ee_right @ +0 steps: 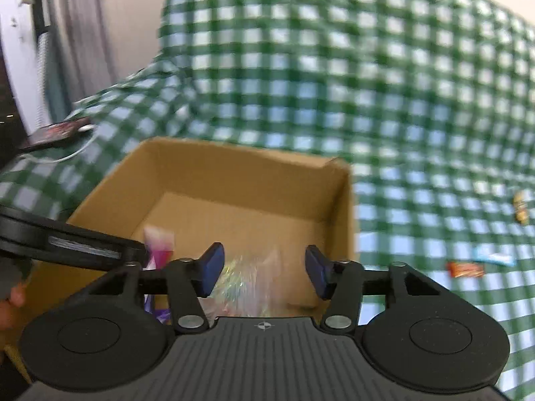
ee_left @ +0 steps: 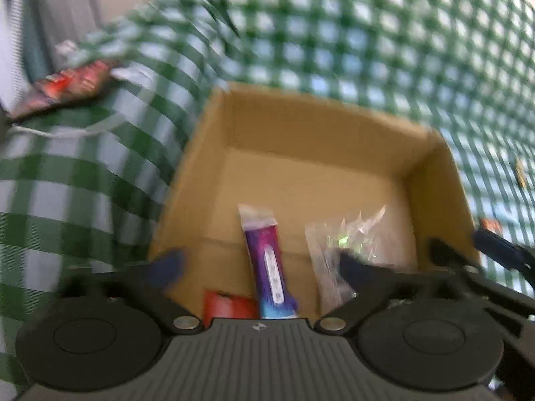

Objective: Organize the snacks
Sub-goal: 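Release the purple tube with the left tool while the right tool releases the candy bag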

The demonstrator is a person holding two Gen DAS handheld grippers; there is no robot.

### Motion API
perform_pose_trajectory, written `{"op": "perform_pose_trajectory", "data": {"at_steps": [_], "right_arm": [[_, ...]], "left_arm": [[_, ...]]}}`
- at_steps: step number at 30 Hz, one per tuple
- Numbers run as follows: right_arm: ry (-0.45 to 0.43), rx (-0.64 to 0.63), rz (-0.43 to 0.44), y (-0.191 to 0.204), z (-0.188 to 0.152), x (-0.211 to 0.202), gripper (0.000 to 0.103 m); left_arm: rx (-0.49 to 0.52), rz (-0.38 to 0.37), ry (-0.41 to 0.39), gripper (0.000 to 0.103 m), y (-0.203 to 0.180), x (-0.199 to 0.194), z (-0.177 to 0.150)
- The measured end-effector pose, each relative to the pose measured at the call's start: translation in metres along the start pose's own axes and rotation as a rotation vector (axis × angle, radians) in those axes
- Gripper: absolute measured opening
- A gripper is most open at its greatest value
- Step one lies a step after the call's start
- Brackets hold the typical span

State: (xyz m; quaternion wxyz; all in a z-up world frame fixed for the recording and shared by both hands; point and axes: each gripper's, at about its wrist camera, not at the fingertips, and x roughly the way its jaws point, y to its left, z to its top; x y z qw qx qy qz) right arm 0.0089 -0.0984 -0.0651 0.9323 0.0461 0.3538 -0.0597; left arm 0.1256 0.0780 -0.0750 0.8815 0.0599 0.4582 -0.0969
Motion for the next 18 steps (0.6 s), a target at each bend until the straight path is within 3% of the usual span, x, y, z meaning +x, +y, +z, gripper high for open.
{"op": "perform_pose_trajectory", "data": {"at_steps": [2, 4, 9, 18], "right_arm": [[-0.005, 0.006, -0.011, -0.004, -0.001, -0.009, 0.067], [0.008, 0.010, -0.016, -0.006, -0.006, -0.022, 0.078], [0.045, -0.025, 0.006, 0.006, -0.027, -0.067, 0.090], [0.069, -0.060, 0.023, 0.029, -0.065, -0.152, 0.095]], "left_arm": [[-0.002, 0.019, -0.045, 0.103, 0.005, -0.010, -0.003], [0.023, 0.031, -0.024, 0.103, 0.008, -0.017, -0.010], [0.028, 0.043, 0.021, 0.103, 0.014, -0.049, -0.046], [0.037, 0.076, 0.039, 0.103, 0.013, -0.121, -0.116]]}}
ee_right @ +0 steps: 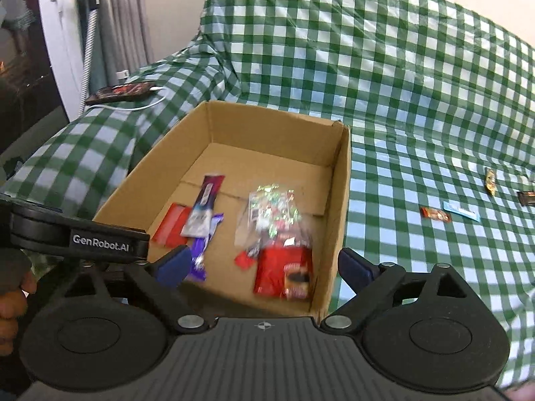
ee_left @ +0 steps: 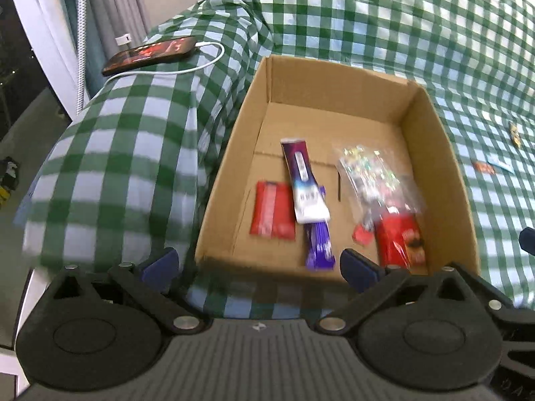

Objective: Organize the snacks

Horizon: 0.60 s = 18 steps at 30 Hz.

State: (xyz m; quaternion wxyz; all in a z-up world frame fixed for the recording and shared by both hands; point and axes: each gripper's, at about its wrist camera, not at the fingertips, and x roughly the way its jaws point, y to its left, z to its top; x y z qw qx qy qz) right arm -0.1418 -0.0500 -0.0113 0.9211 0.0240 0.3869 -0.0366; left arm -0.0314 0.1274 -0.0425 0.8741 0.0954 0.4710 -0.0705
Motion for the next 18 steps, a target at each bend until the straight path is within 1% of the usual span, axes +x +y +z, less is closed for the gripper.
{"op": "perform_pose_trajectory", "data": {"at_steps": [2, 4, 8, 13, 18], "right_arm": [[-0.011, -0.007, -0.005, 0.002, -0.008, -0.017, 0.097], [-0.021, -0.017, -0.009, 0.008, -0.016, -0.031, 0.098], [-0.052, -0.035, -0.024, 0.015, -0.025, -0.053, 0.099], [-0.104, -0.027, -0.038, 0.015, -0.031, -0.077, 0.101], [-0.127, -0.021, -0.038, 0.015, -0.041, -0.095, 0.101]], "left_arm": [[0.006, -0.002, -0.011, 0.103, -0.001, -0.014, -0.011], [0.015, 0.003, -0.042, 0.103, -0.002, -0.031, -0.023], [0.037, 0.003, -0.096, 0.103, -0.007, -0.055, -0.035], [0.044, 0.006, -0.162, 0.103, -0.011, -0.082, -0.044], [0.039, 0.011, -0.194, 0.103, -0.013, -0.100, -0.055]]}}
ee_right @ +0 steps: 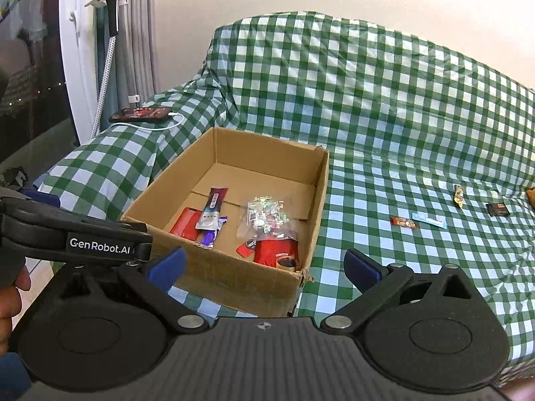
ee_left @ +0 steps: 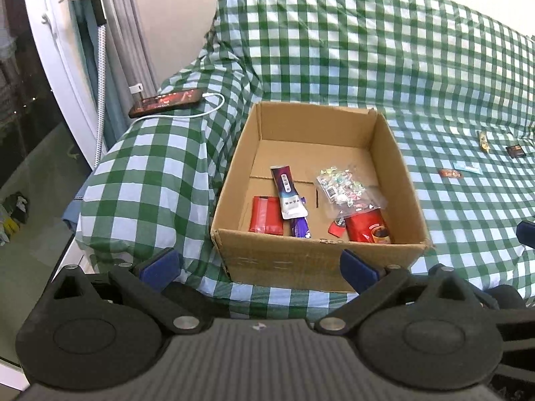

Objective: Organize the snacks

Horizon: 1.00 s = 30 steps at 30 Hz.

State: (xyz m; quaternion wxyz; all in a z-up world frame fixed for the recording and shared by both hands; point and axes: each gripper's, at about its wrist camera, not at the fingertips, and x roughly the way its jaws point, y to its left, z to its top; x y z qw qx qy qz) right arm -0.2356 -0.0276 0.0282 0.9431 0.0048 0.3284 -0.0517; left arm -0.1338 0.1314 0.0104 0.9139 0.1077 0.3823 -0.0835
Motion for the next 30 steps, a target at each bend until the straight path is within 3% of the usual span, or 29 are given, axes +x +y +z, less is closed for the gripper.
{"op": "perform_pose_trajectory", "data": {"at_steps": [12, 30], "right_arm": [[-0.052, -0.009, -0.004, 0.009, -0.005, -0.028, 0.102], [-0.056, -0.017, -0.009, 0.012, -0.004, -0.030, 0.102]], "left_arm": [[-0.012, 0.009, -0.055, 0.103, 0.004, -0.030, -0.010], [-0.009, 0.010, -0.056, 0.103, 0.002, -0.035, -0.012]]}}
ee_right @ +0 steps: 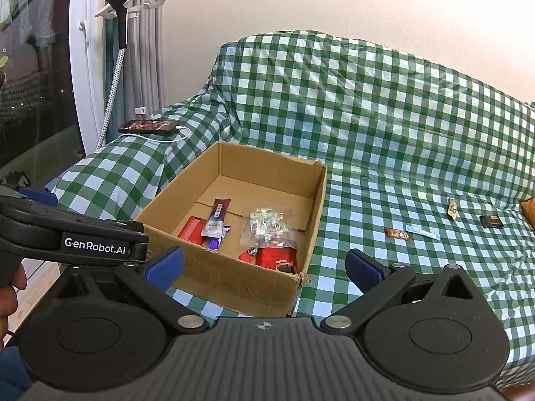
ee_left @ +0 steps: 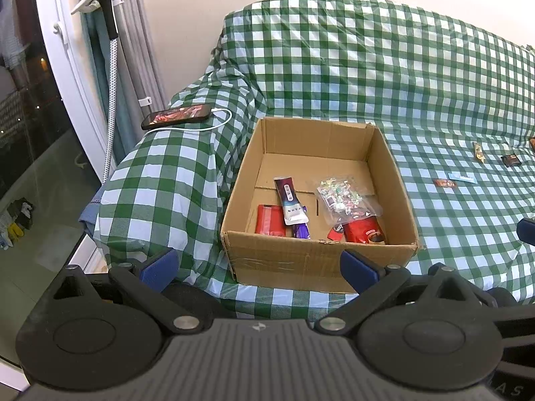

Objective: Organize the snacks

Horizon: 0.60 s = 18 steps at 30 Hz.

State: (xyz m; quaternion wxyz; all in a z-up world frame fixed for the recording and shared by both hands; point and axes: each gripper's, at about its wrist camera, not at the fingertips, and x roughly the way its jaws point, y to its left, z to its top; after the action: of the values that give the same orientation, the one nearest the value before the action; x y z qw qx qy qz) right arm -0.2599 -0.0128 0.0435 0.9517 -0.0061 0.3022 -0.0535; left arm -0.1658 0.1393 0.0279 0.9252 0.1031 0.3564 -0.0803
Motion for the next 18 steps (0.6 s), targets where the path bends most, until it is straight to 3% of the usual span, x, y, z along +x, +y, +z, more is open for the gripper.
{"op": "perform_pose_trajectory", "data": {"at_steps": [18], "right_arm": [[0.035, 0.013, 0.013, -0.007, -0.013, 0.012, 0.102]], "left_arm": [[0.020, -0.002, 0.043, 0.103, -0.004, 0.016, 0.001]]}}
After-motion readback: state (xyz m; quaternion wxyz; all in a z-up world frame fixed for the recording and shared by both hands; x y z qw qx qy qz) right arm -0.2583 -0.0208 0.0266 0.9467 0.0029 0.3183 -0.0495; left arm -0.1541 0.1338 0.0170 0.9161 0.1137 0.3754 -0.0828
